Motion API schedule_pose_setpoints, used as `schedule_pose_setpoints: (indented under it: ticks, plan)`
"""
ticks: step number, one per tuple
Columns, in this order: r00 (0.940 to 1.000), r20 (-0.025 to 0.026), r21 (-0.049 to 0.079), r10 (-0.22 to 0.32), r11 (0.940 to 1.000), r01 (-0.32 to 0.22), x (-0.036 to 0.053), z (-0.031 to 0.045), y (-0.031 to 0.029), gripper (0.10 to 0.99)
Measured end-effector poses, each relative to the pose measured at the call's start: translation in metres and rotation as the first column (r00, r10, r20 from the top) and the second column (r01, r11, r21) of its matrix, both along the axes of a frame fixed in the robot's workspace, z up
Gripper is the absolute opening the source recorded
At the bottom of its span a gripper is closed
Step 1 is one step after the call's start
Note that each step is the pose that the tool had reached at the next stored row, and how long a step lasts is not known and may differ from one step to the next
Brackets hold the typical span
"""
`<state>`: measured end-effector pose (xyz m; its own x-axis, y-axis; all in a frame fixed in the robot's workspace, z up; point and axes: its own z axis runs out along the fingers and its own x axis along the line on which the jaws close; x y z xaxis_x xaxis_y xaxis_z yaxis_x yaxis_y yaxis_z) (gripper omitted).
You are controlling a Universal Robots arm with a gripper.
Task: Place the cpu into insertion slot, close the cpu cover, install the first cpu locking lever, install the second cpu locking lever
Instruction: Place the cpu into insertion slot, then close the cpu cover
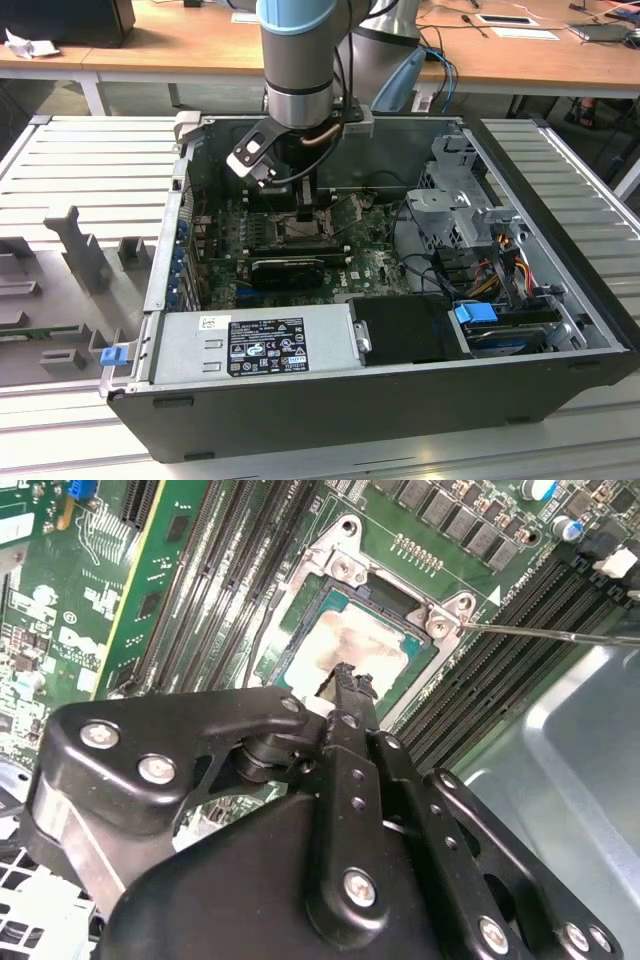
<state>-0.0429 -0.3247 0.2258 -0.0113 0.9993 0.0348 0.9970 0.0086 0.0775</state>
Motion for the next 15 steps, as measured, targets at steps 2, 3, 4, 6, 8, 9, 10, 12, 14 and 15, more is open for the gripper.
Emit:
schedule_pose_setpoints:
  ticks: [2, 3, 4, 6, 8, 9, 10, 12, 14, 15]
  plan:
    - [1.0000, 0.0000, 0.000, 0.000, 1.0000, 0.000, 0.0000, 0.0021, 0.0000, 0.106]
    - [1.0000, 0.0000, 0.000, 0.000, 1.0000, 0.000, 0.0000, 0.0030, 0.0000, 0.106]
    - [1.0000, 0.0000, 0.000, 0.000, 1.0000, 0.000, 0.0000, 0.0042, 0.0000, 0.106]
    - [1.0000, -0.0002, 0.001, 0.000, 1.0000, 0.000, 0.0004, 0.0047, 0.0000, 0.106]
    - [1.0000, -0.0026, 0.002, 0.000, 1.0000, 0.000, 0.0046, 0.0048, -0.0017, 0.106]
    - [1.0000, -0.0030, 0.002, 0.000, 1.0000, 0.000, 0.0060, 0.0048, -0.0020, 0.106]
    - [1.0000, -0.0035, 0.003, 0.000, 1.0000, 0.000, 0.0072, 0.0048, -0.0023, 0.106]
    - [1.0000, -0.0036, 0.003, 0.000, 1.0000, 0.000, 0.0076, 0.0049, -0.0023, 0.106]
    - [1.0000, -0.0037, 0.003, 0.000, 1.0000, 0.000, 0.0076, 0.0053, -0.0023, 0.106]
    - [1.0000, -0.0035, 0.003, 0.000, 1.0000, 0.000, 0.0076, 0.0057, -0.0023, 0.106]
